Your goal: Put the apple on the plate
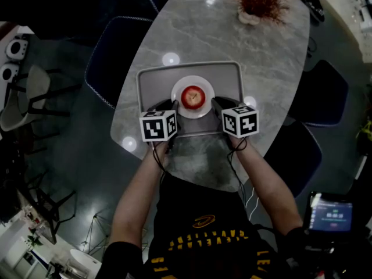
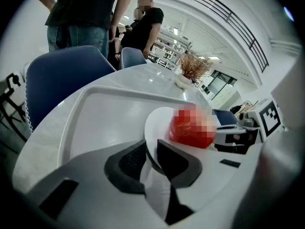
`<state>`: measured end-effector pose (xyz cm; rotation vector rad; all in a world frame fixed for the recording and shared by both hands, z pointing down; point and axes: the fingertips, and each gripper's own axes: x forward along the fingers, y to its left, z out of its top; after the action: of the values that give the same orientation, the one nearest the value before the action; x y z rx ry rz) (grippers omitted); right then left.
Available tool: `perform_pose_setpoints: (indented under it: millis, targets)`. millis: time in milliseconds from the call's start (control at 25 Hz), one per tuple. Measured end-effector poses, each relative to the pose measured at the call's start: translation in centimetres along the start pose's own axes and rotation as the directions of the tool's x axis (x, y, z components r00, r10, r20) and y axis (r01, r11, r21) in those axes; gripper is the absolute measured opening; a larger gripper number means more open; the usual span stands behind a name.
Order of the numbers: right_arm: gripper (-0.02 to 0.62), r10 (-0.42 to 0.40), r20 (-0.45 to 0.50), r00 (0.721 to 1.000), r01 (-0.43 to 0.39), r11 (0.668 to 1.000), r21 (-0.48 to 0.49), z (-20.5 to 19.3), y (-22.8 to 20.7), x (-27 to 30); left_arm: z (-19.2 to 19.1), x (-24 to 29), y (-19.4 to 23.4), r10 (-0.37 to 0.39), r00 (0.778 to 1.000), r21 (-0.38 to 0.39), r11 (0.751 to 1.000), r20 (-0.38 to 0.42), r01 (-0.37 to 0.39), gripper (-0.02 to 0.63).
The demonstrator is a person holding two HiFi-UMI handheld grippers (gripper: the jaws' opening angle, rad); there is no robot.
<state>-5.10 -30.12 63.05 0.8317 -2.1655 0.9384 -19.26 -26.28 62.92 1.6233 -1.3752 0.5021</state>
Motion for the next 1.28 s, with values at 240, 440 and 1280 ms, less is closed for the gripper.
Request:
perform_pose_setpoints:
  millis: [240,440,1280]
  targets:
    - [0.026,-0.015,0.029,0.999,0.015,1.000,-0.003,-0.1,-0.7,-0.5,-0.3,-0.1,0.1,0.030,0.999,0.045,0.999,0.031,-0.031,0.063]
    - [0.026,-0.018,0.071,0.997,0.017,1.000,0.016,0.4,-1.2,-1.6,-0.2,-0.2,0.6,0.053,0.997,0.049,0.997,0.059,-0.056,0.061]
    - [0.025,0.178,0.375,0.910,-0.082,0.962,-0.259,3.3,6.8,-14.7,1.5,-16.3,-11.2,-0.163,0.861,0.223,0.973,0.482,0.059,0.002]
